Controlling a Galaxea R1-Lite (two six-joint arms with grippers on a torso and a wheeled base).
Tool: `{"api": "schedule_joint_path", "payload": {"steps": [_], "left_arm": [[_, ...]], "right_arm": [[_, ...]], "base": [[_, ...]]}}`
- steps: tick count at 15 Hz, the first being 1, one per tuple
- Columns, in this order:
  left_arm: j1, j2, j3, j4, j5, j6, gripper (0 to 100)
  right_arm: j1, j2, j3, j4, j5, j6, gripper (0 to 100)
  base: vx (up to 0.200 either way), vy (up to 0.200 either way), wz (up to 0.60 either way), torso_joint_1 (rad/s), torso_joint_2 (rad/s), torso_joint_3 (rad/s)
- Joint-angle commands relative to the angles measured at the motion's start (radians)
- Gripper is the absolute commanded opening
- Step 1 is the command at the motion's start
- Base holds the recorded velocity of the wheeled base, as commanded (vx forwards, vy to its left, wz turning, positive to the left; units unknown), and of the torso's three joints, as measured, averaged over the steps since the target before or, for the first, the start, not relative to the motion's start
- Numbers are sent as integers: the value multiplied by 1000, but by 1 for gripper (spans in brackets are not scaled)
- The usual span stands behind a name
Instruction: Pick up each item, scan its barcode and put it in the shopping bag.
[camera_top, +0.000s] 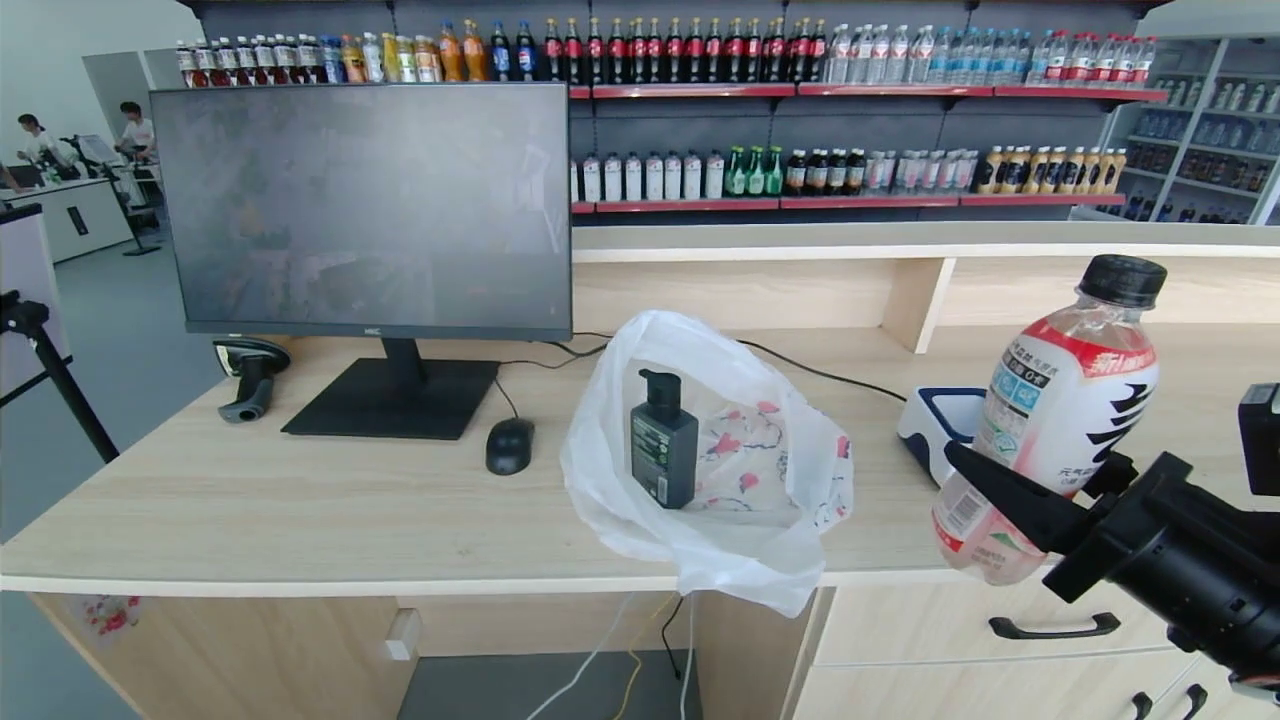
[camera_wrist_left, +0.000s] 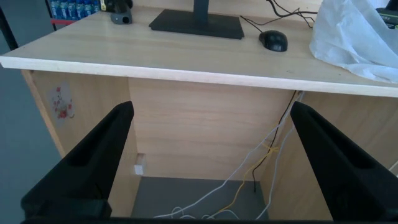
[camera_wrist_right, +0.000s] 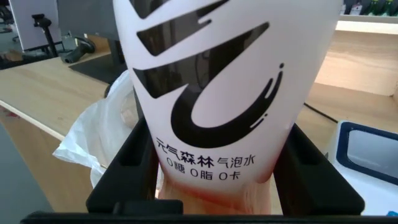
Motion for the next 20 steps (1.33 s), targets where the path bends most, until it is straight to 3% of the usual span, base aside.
{"api": "schedule_joint_path", "payload": {"steps": [1,7,9,16,20], "left_arm": [[0,0,0,-1,0,0,100],[0,0,0,-2,0,-2,100],[0,0,0,-2,0,-2,100],[0,0,0,-2,0,-2,100],[0,0,0,-2,0,-2,100]], "right_arm": [[-1,14,-12,-1,-1,0,0],[-4,116,-92,-1,-1,-1,0],[-16,172,-133,-1,-1,-3,0],[-117,361,-302,-1,3,-41,0],[-100,438,-379,-1,5,-60,0]], "base": [[0,0,0,0,0,0],[0,0,0,0,0,0],[0,0,600,2,5,2],[0,0,86,0,0,0],[0,0,0,0,0,0]]}}
